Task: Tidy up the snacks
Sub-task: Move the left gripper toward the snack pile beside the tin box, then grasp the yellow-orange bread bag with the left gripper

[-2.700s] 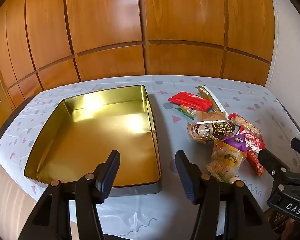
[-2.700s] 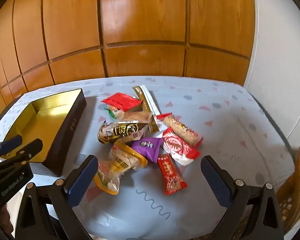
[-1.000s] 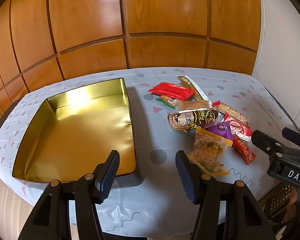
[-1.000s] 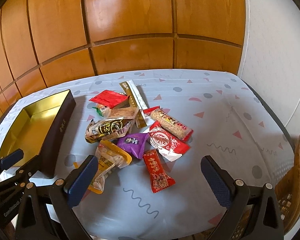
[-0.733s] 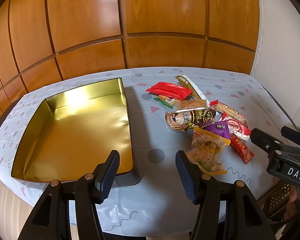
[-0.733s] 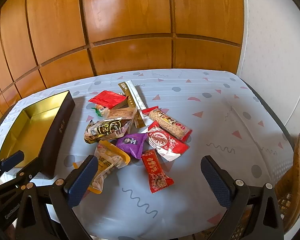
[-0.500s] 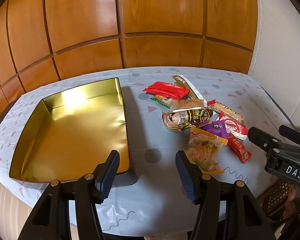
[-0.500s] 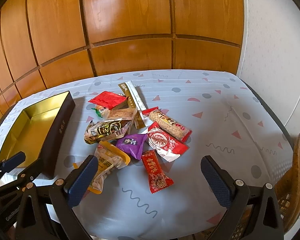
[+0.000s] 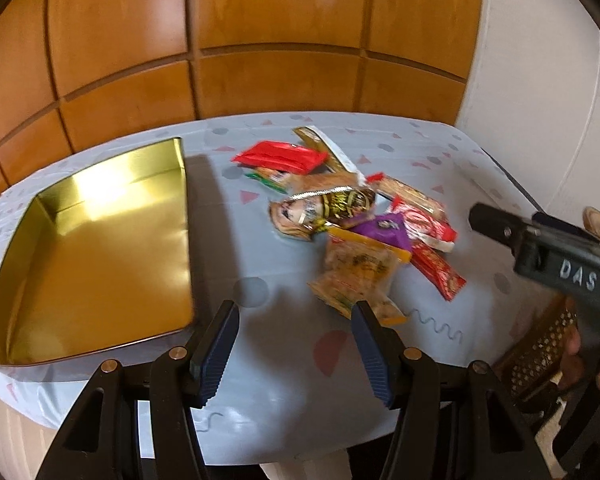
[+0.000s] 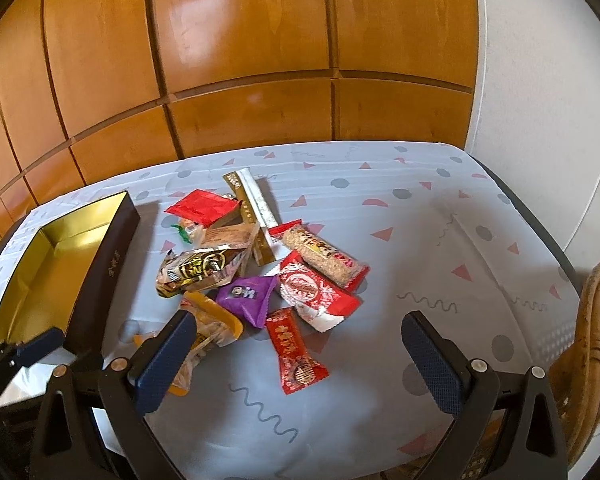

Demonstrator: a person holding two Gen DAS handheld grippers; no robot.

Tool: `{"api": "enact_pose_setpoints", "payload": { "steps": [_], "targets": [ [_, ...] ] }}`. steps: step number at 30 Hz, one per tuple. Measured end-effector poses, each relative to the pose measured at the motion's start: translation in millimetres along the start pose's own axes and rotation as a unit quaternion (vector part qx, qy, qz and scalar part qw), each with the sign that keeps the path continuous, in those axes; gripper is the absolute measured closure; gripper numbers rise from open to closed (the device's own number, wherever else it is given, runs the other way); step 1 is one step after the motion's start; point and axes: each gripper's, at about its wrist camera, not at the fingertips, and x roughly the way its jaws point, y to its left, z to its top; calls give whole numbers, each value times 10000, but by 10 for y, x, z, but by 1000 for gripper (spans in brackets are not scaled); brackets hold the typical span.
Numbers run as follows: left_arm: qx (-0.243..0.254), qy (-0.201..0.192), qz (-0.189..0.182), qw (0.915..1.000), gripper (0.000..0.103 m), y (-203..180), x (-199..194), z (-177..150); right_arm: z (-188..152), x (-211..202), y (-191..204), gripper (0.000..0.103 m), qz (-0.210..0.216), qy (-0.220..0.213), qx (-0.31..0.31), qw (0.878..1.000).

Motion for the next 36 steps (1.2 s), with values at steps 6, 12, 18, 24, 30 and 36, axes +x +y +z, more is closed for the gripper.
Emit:
{"api": "enact_pose_setpoints", "payload": {
  "steps": [6, 12, 18, 24, 30, 36],
  "targets": [
    [165, 109, -404, 9990, 27, -41, 68, 85, 41, 17, -169, 0, -72, 57, 123, 9999],
    [463, 392, -802, 9949, 17, -148, 310, 260, 91, 2, -323, 0, -135, 41, 126, 9998],
    [823, 485, -702, 9930, 17, -269, 642, 385, 133, 7, -405, 0, -106, 56, 117, 9999],
    [933, 831, -691, 9898, 18, -303, 931, 379, 105, 86, -398, 0, -17, 248, -43, 9997],
    [744, 968, -928, 9882, 44, -205, 962, 268, 53, 198, -336, 0, 83, 485, -288, 9984],
    [485, 830, -1021, 9901, 54, -48, 769, 142, -39, 353, -213, 15, 327, 773, -575, 9948]
  ]
}}
